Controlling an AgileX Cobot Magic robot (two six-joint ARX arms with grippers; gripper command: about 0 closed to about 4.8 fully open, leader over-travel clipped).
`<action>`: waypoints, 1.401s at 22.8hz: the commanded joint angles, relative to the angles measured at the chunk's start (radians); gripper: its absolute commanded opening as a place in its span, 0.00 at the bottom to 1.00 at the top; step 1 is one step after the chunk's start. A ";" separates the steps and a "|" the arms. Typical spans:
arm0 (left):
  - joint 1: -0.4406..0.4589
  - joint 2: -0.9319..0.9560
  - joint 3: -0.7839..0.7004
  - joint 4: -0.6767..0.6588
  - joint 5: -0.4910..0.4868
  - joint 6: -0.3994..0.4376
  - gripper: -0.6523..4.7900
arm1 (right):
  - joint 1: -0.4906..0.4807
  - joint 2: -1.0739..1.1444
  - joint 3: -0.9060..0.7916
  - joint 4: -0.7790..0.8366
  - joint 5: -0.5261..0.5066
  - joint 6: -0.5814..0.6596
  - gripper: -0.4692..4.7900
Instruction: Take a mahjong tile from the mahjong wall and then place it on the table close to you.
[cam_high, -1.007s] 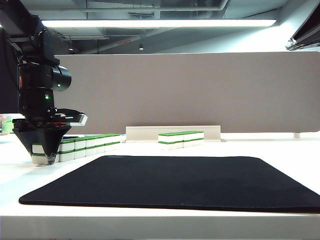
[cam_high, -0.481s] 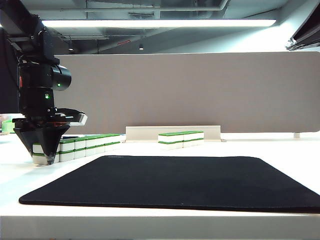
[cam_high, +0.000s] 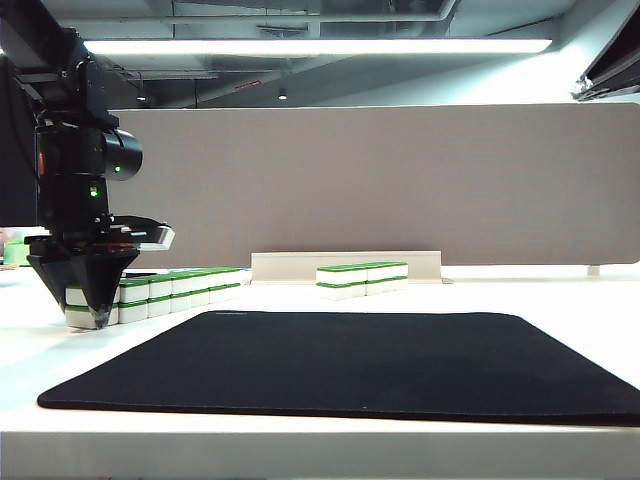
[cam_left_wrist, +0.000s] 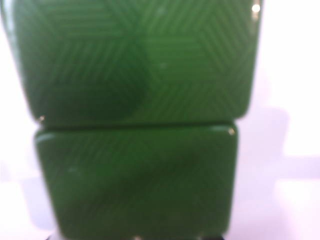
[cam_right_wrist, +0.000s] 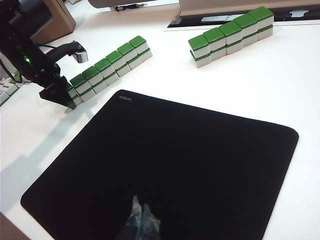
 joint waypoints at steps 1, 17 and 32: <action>0.000 -0.057 0.000 0.003 -0.002 -0.003 0.37 | 0.000 -0.001 0.003 0.013 0.000 -0.003 0.09; 0.000 -0.094 0.000 -0.076 0.087 -0.092 0.33 | 0.000 -0.001 0.003 0.013 0.000 -0.003 0.09; -0.093 -0.159 0.000 -0.075 0.359 -0.129 0.33 | 0.001 -0.001 0.003 0.013 0.000 -0.003 0.09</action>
